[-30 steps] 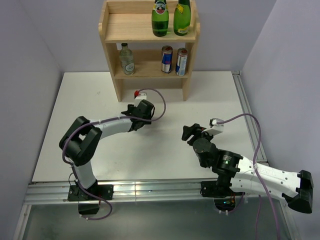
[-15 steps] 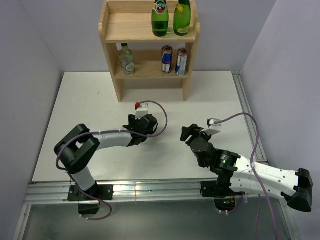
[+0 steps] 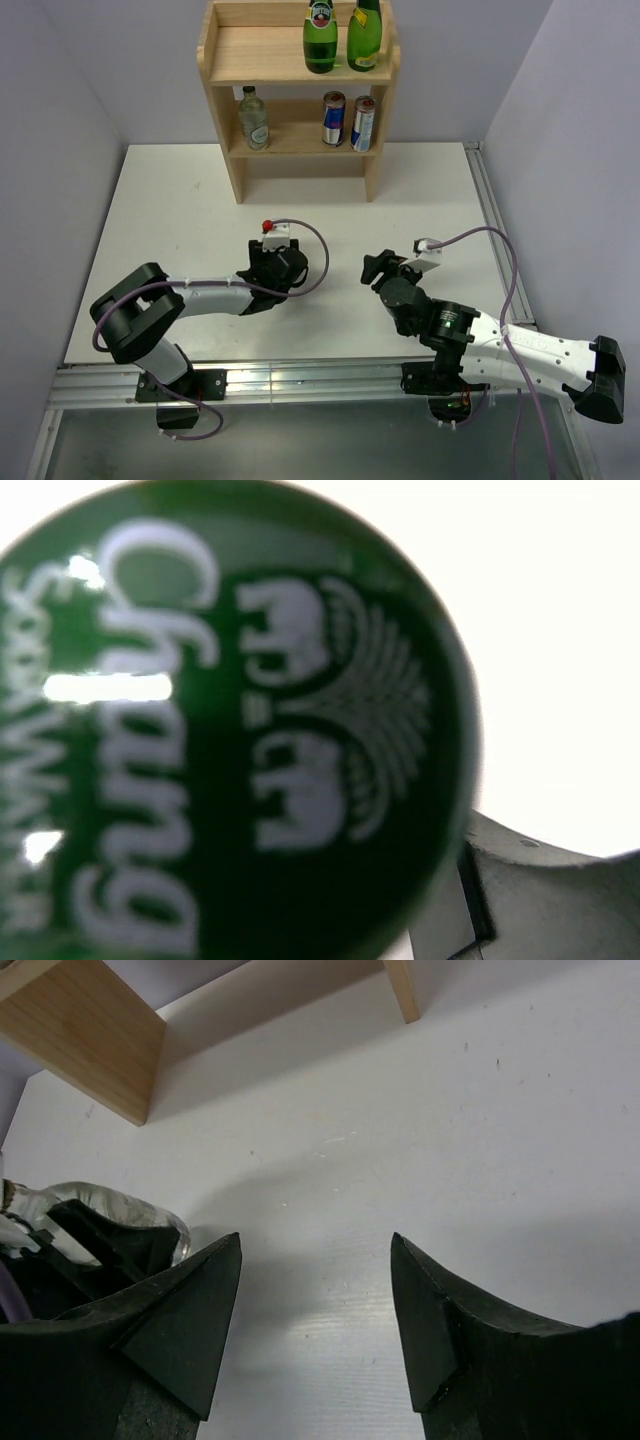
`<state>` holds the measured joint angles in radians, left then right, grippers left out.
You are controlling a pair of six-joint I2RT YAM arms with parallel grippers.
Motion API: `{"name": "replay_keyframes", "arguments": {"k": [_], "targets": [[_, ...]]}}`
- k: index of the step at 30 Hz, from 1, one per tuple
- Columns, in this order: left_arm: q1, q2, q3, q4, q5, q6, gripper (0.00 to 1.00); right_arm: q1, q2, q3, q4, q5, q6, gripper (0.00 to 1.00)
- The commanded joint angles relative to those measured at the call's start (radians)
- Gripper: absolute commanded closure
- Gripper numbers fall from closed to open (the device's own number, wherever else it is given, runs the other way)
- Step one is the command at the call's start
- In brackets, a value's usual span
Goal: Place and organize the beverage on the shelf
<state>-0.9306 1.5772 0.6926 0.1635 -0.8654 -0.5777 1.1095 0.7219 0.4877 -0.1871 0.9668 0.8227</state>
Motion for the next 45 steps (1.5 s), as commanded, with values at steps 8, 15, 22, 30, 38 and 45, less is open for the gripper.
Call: {"name": "replay_keyframes", "arguments": {"k": [8, 15, 22, 30, 38, 45], "targets": [[-0.022, -0.06, 0.105, 0.281, -0.126, 0.156, 1.0, 0.007, 0.025, -0.008, 0.034, 0.043, 0.023, 0.32], [-0.005, -0.01, 0.335, 0.196, -0.073, 0.272, 1.0, 0.009, 0.014, -0.011, 0.028, 0.05, 0.023, 0.32], [0.052, 0.059, 0.548, 0.097, 0.0, 0.32, 1.0, 0.009, -0.002, -0.015, 0.015, 0.056, 0.024, 0.32], [0.151, 0.135, 0.749, 0.007, 0.091, 0.323, 1.0, 0.007, -0.027, -0.024, 0.002, 0.064, 0.023, 0.32], [0.197, 0.194, 0.893, -0.05, 0.137, 0.341, 1.0, 0.009, -0.018, -0.026, 0.011, 0.07, 0.02, 0.32], [0.205, 0.23, 0.984, -0.082, 0.134, 0.365, 1.0, 0.009, -0.006, -0.031, 0.015, 0.075, 0.02, 0.32]]}}
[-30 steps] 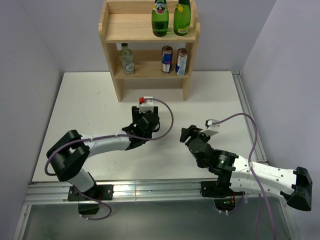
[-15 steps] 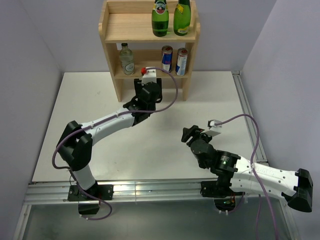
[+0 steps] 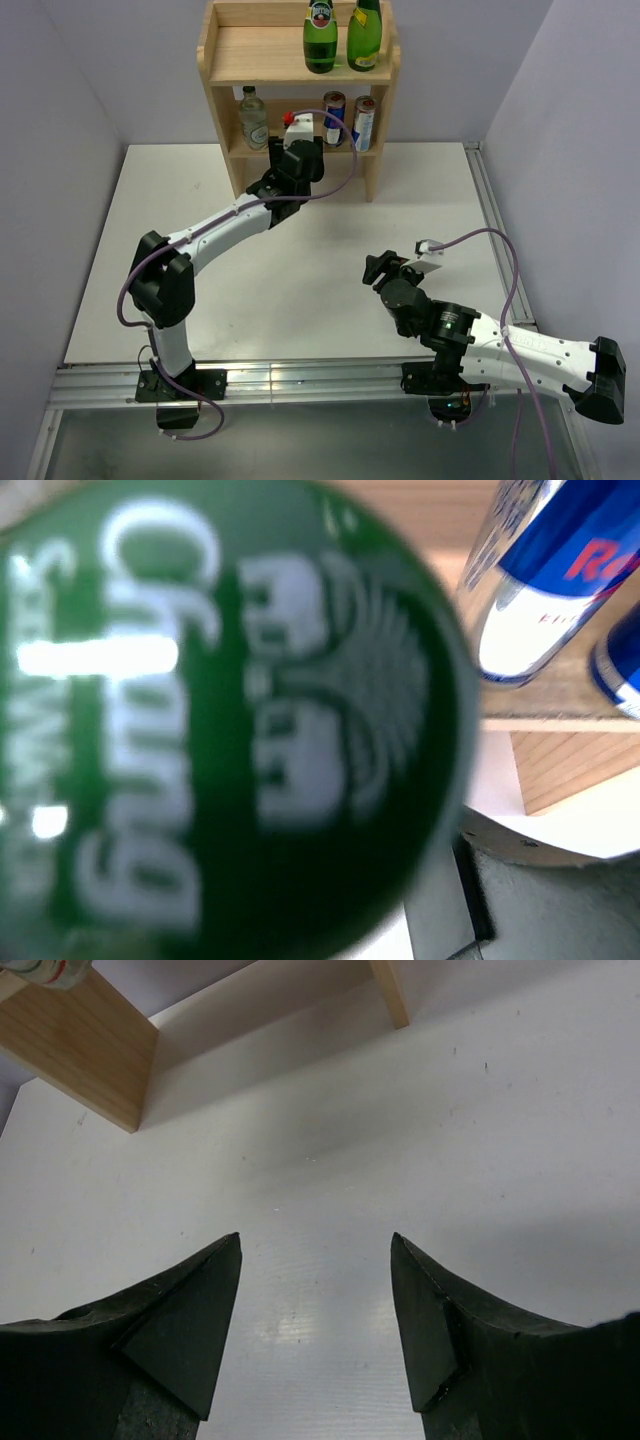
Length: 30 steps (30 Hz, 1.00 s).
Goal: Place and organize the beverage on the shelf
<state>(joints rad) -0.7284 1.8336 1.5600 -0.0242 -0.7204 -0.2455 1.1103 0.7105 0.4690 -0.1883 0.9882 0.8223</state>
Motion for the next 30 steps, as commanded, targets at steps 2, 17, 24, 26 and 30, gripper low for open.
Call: {"name": "replay_keyframes", "arguments": {"k": [2, 17, 24, 26, 30], "targets": [[0.003, -0.027, 0.135, 0.104, -0.008, 0.037, 1.0, 0.006, 0.004, -0.013, 0.016, 0.053, 0.02, 0.32], [0.044, 0.049, 0.282, 0.043, 0.001, 0.06, 1.0, 0.006, 0.0, -0.02, 0.02, 0.053, 0.018, 0.32], [0.087, 0.088, 0.321, 0.029, 0.018, 0.058, 1.0, 0.006, 0.007, -0.024, 0.03, 0.053, 0.017, 0.32], [0.096, 0.098, 0.333, 0.027, 0.018, 0.058, 1.0, 0.006, 0.01, -0.024, 0.033, 0.053, 0.014, 0.32], [0.113, 0.113, 0.341, 0.027, 0.019, 0.055, 1.0, 0.006, 0.02, -0.021, 0.039, 0.053, 0.011, 0.32]]}}
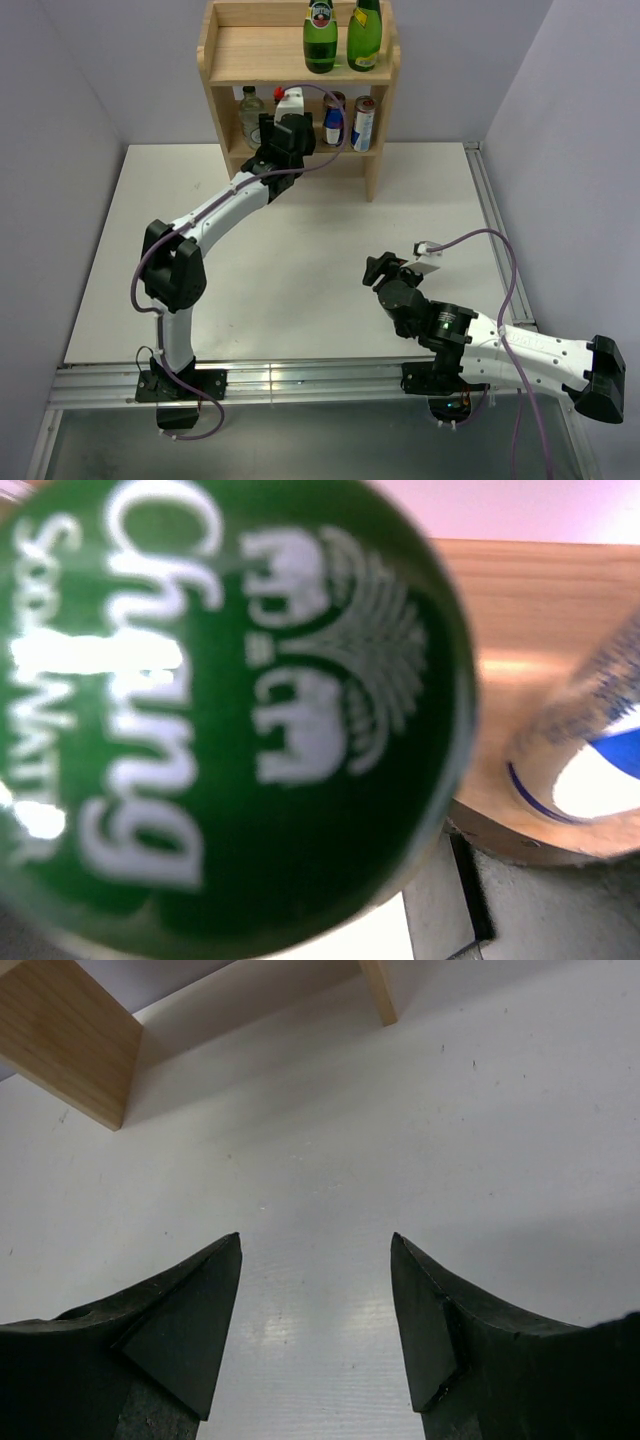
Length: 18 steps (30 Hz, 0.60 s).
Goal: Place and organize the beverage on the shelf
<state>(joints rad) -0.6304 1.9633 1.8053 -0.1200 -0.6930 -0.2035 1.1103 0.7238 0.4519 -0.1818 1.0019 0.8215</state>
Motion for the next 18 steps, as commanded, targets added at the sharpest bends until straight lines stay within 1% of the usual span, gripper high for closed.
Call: {"name": "replay_keyframes", "arguments": {"k": [1, 13, 17, 18], "targets": [[0.02, -0.015, 0.095, 0.123, -0.002, 0.013, 1.0, 0.006, 0.009, -0.004, 0.036, 0.038, 0.01, 0.32], [0.046, 0.029, 0.103, 0.123, 0.026, -0.02, 1.0, 0.006, 0.031, -0.002, 0.047, 0.038, 0.011, 0.31], [0.046, 0.025, 0.091, 0.094, 0.038, -0.034, 0.82, 0.006, 0.028, -0.002, 0.044, 0.038, 0.011, 0.31], [0.046, 0.022, 0.082, 0.092, 0.041, -0.036, 0.69, 0.006, 0.029, -0.002, 0.044, 0.04, 0.011, 0.31]]}}
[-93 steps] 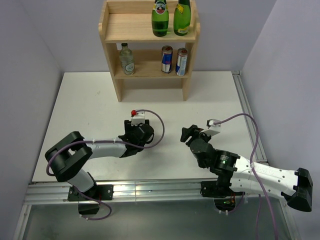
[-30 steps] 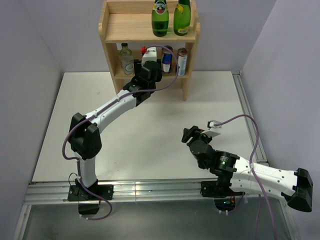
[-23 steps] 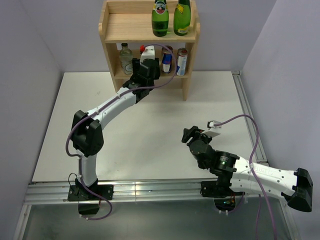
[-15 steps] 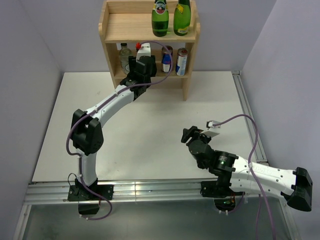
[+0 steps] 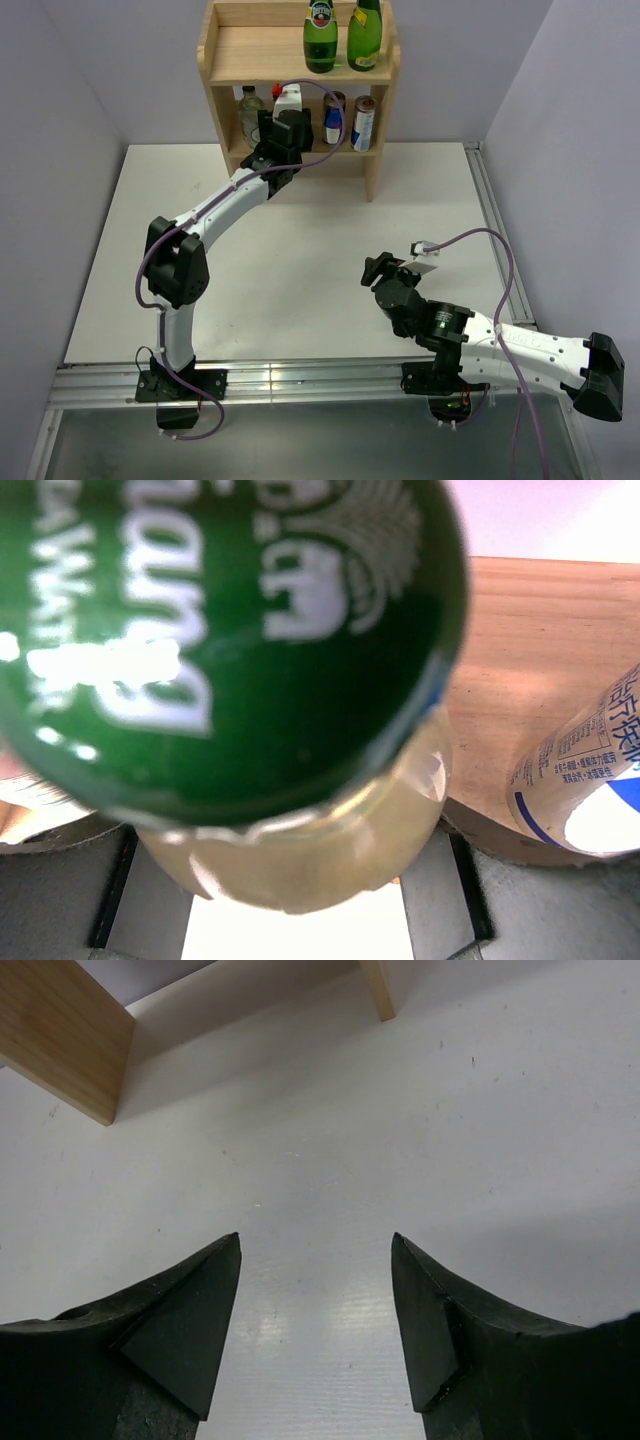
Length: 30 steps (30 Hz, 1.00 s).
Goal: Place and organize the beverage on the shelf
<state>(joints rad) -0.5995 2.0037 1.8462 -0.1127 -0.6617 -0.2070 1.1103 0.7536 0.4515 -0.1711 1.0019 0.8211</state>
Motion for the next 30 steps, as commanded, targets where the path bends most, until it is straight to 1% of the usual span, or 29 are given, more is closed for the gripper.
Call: {"name": "replay_keyframes", "arguments": {"k": [1, 2, 4, 5, 6, 12, 16, 17, 18, 29, 30], "targets": [[0.015, -0.02, 0.036, 0.085, 0.008, -0.034, 0.64, 0.006, -0.002, -0.002, 0.032, 0.04, 0.012, 0.31], [0.015, -0.028, 0.028, 0.088, 0.007, -0.035, 0.53, 0.006, -0.002, -0.001, 0.031, 0.04, 0.012, 0.31], [0.015, -0.034, 0.004, 0.096, 0.002, -0.037, 0.42, 0.006, 0.0, 0.0, 0.028, 0.04, 0.013, 0.31], [0.015, -0.037, -0.004, 0.097, 0.002, -0.038, 0.39, 0.006, -0.002, 0.0, 0.028, 0.04, 0.013, 0.31], [0.015, -0.045, -0.016, 0.1, 0.004, -0.038, 0.35, 0.008, -0.003, -0.002, 0.03, 0.04, 0.013, 0.31], [0.015, -0.054, -0.034, 0.1, 0.007, -0.049, 0.18, 0.006, -0.005, 0.0, 0.025, 0.04, 0.019, 0.31], [0.015, -0.059, -0.047, 0.102, 0.008, -0.057, 0.15, 0.006, -0.008, 0.001, 0.021, 0.04, 0.02, 0.31], [0.015, -0.062, -0.05, 0.099, 0.011, -0.06, 0.09, 0.006, -0.01, 0.001, 0.021, 0.041, 0.019, 0.31], [0.015, -0.065, -0.056, 0.097, 0.01, -0.063, 0.08, 0.006, -0.01, 0.001, 0.019, 0.04, 0.019, 0.31], [0.0, -0.15, -0.166, 0.104, 0.007, -0.089, 0.08, 0.006, -0.002, 0.0, 0.025, 0.035, 0.024, 0.31], [-0.003, -0.16, -0.194, 0.126, 0.004, -0.089, 0.08, 0.008, -0.002, 0.001, 0.025, 0.037, 0.023, 0.31]]}}
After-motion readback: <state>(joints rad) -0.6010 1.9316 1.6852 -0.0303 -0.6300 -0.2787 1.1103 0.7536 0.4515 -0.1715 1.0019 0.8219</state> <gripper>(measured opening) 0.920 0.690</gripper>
